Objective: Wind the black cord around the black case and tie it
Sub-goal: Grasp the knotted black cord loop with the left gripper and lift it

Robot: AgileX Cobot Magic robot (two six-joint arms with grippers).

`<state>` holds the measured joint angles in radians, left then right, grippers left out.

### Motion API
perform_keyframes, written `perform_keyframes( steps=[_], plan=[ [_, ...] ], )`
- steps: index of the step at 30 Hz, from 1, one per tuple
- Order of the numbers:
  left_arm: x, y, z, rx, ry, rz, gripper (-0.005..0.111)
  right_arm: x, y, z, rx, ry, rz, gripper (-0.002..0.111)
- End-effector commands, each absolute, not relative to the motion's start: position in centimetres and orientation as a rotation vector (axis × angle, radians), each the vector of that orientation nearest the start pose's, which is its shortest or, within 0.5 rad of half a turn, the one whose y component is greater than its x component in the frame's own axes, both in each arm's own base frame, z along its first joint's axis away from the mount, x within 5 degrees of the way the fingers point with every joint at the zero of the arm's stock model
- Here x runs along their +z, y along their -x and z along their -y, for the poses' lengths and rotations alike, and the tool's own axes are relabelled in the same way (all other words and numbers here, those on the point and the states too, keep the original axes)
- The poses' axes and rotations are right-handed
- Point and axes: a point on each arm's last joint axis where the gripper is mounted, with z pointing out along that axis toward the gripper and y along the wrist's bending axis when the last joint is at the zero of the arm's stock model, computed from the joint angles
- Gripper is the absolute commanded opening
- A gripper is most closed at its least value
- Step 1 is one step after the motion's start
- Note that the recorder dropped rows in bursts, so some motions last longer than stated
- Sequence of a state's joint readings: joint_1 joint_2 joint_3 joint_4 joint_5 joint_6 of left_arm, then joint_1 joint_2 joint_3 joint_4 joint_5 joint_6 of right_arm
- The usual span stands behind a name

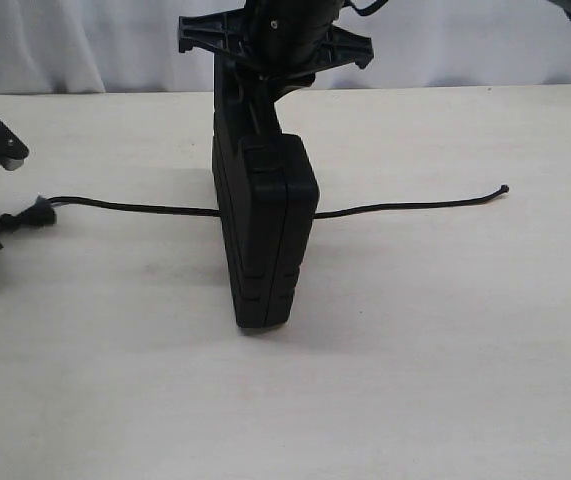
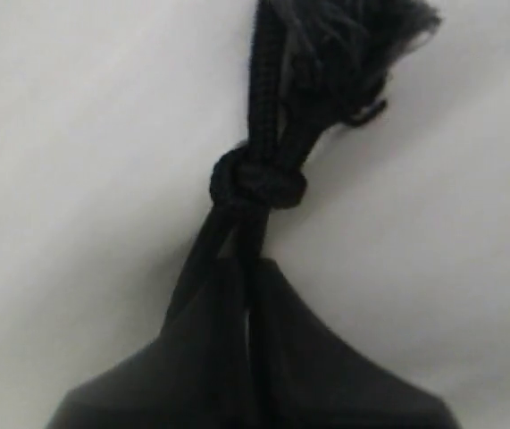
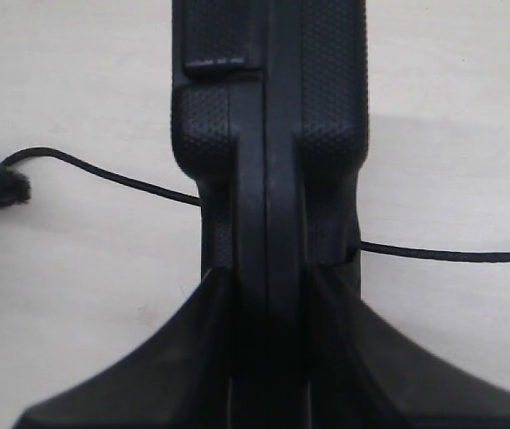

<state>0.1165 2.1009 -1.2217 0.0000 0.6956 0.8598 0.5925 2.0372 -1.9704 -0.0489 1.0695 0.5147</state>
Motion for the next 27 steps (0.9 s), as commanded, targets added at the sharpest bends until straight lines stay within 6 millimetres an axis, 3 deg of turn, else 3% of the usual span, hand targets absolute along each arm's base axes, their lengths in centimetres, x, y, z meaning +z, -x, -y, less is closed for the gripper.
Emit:
perform_keyframes(
  steps=[1,4,7,9,12,17,21,24,27],
  plan=[
    [7.7,-34.0,-0.8,-0.693,-0.729,-3.142,0.000,29.9,-38.0,-25.4,0.297,0.130,-2.694,0.004],
    [8.5,-34.1,0.7,-0.980,-0.483,-3.114,0.006,29.9,-38.0,-25.4,0.297,0.130,-2.694,0.004],
    [9.6,-34.2,2.1,-1.270,-0.322,-3.030,0.024,29.9,-38.0,-25.4,0.297,0.130,-2.694,0.004],
    [10.0,-34.7,2.6,-1.341,-0.274,-2.950,0.036,29.9,-38.0,-25.4,0.297,0.130,-2.694,0.004],
    [10.7,-35.0,2.8,-1.356,-0.335,-2.866,0.049,29.9,-38.0,-25.4,0.297,0.130,-2.694,0.004],
    [12.6,-34.5,2.1,-1.198,-0.540,-2.882,0.050,29.9,-38.0,-25.4,0.297,0.130,-2.694,0.004],
    [15.1,-34.7,1.0,-0.901,-0.686,-2.879,0.050,29.9,-38.0,-25.4,0.297,0.130,-2.694,0.004],
    [17.6,-34.4,0.9,-0.749,-1.023,-2.684,0.050,29.9,-38.0,-25.4,0.297,0.130,-2.694,0.004],
    [19.1,-33.5,1.8,-0.600,-1.536,-2.413,0.050,29.9,-38.0,-25.4,0.297,0.130,-2.694,0.004]
  ],
)
